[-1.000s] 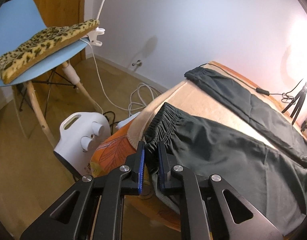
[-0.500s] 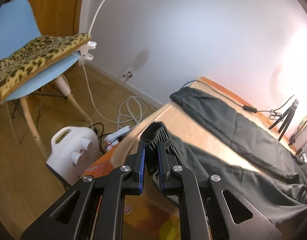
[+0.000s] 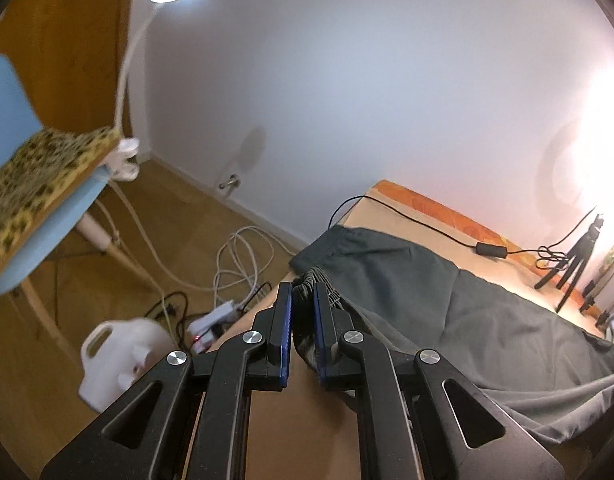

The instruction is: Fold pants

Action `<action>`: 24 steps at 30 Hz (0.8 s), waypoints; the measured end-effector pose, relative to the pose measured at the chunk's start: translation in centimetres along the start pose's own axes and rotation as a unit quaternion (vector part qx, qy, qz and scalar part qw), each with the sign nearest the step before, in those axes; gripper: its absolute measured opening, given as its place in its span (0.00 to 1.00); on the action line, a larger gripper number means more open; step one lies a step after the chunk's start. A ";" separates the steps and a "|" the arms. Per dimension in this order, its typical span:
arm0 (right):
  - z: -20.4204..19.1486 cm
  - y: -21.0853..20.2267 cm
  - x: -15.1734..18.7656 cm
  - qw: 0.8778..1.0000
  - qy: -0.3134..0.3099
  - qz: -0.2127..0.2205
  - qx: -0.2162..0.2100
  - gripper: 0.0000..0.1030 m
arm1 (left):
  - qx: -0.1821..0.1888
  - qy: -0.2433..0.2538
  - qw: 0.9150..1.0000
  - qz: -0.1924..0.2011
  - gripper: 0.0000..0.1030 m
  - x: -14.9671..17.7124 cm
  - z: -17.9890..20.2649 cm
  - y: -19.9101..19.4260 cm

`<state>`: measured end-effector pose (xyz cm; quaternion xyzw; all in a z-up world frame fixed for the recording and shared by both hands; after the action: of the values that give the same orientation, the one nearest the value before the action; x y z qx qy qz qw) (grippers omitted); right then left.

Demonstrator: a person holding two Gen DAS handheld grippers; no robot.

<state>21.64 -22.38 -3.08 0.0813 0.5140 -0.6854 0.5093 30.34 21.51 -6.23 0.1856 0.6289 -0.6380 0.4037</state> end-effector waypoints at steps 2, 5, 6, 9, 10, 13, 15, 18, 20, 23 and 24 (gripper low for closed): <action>1.2 1.7 -0.7 1.000 -0.002 -0.002 0.006 0.00 | -0.004 0.007 1.000 -0.006 0.08 -1.0 1.2 1.8; 2.8 4.8 -1.4 1.000 -0.002 -0.010 0.011 0.00 | -0.013 0.019 1.000 -0.018 0.08 -2.6 3.3 4.9; 3.3 6.0 -1.6 1.000 -0.003 -0.015 0.014 0.00 | -0.018 0.023 0.999 -0.022 0.08 -3.0 3.8 5.8; 4.9 9.7 -1.6 0.999 0.004 -0.034 0.013 0.00 | -0.025 0.025 0.999 -0.041 0.08 -4.0 5.2 8.8; 5.4 10.9 -1.5 0.999 0.008 -0.041 0.011 0.00 | -0.025 0.024 0.998 -0.044 0.08 -4.2 5.4 9.5; 6.6 14.3 -0.9 0.998 0.024 -0.062 0.007 0.00 | -0.039 0.034 0.997 -0.053 0.08 -4.5 6.7 11.8; 7.2 16.3 -0.4 0.997 0.033 -0.075 0.005 0.00 | -0.045 0.040 0.996 -0.064 0.08 -4.6 7.3 13.3; 7.6 18.7 0.5 0.995 0.035 -0.094 0.001 0.00 | -0.043 0.033 0.995 -0.084 0.09 -4.6 7.8 15.5; 7.5 20.0 0.9 0.994 0.029 -0.103 0.000 0.00 | -0.037 0.027 0.994 -0.094 0.14 -5.0 7.9 16.3; 7.2 21.1 1.3 0.993 0.025 -0.112 -0.004 0.00 | -0.032 0.009 0.995 -0.095 0.32 -6.4 7.4 16.5; 7.1 21.6 1.3 0.993 0.023 -0.115 -0.005 0.00 | -0.033 0.001 0.996 -0.087 0.40 -7.1 7.0 16.2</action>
<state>40.88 -27.75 -14.10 0.0354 0.5352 -0.7345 0.4157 48.67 18.74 -10.55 0.1176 0.6637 -0.6494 0.3521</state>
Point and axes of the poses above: each gripper's, at about its wrist camera, not at the fingertips, and y roughly the way its jaws point, z to its right, x to its underside, the point moved 3 cm from there along y, roughly the way its jaws point, and after that the axes turned 1 degree about -z, right-handed, at the moved point
